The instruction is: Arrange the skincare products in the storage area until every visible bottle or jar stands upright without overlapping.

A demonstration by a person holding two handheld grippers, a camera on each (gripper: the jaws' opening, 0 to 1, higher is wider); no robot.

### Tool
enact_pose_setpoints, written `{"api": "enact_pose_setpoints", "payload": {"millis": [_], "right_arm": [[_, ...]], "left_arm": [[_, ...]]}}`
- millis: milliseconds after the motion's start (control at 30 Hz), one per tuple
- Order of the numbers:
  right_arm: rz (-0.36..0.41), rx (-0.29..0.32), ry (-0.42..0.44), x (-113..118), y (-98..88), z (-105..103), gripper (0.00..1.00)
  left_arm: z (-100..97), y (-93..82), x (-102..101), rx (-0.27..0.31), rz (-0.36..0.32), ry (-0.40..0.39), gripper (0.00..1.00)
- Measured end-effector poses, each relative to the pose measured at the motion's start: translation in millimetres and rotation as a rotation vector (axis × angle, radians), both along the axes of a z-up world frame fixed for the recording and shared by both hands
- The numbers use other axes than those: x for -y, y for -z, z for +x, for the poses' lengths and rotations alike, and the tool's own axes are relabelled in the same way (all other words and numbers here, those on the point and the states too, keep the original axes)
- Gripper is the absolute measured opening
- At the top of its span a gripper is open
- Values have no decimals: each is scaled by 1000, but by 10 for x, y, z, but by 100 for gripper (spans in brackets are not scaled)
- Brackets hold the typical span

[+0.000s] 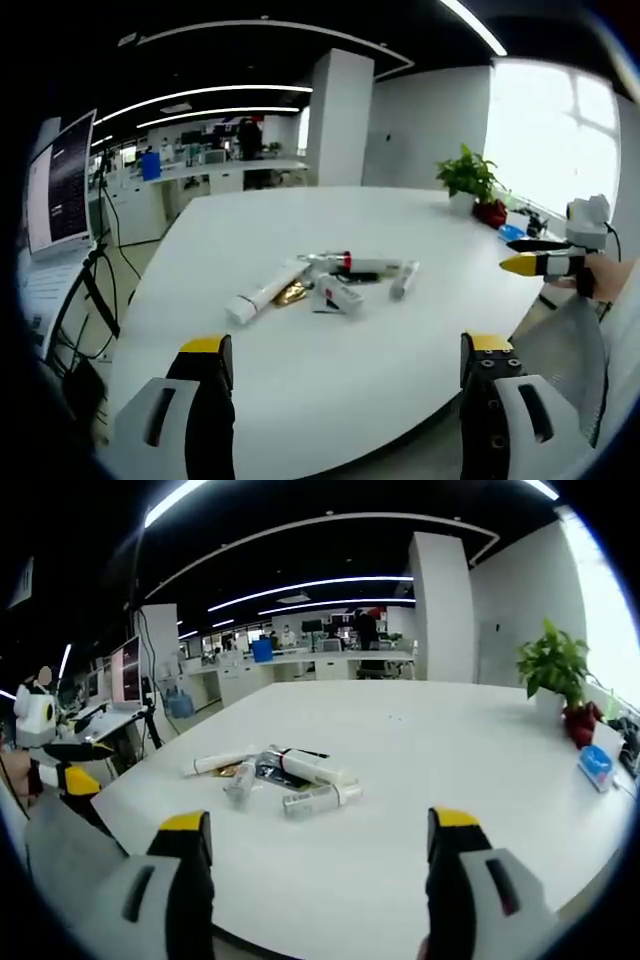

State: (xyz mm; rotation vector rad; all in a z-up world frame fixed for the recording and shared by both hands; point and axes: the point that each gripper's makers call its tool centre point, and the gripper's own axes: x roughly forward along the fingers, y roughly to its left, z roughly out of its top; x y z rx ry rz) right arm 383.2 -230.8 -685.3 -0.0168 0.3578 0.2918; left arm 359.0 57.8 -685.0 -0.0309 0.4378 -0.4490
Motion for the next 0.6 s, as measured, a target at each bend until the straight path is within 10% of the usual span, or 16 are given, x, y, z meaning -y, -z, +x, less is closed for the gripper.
{"api": "enact_pose_setpoints", "payload": {"millis": [600], "right_arm": [[-19,-18,-14,-25,33,-4,89]], "left_arm": [[-7,22,17,-10,-2,12,92]]}}
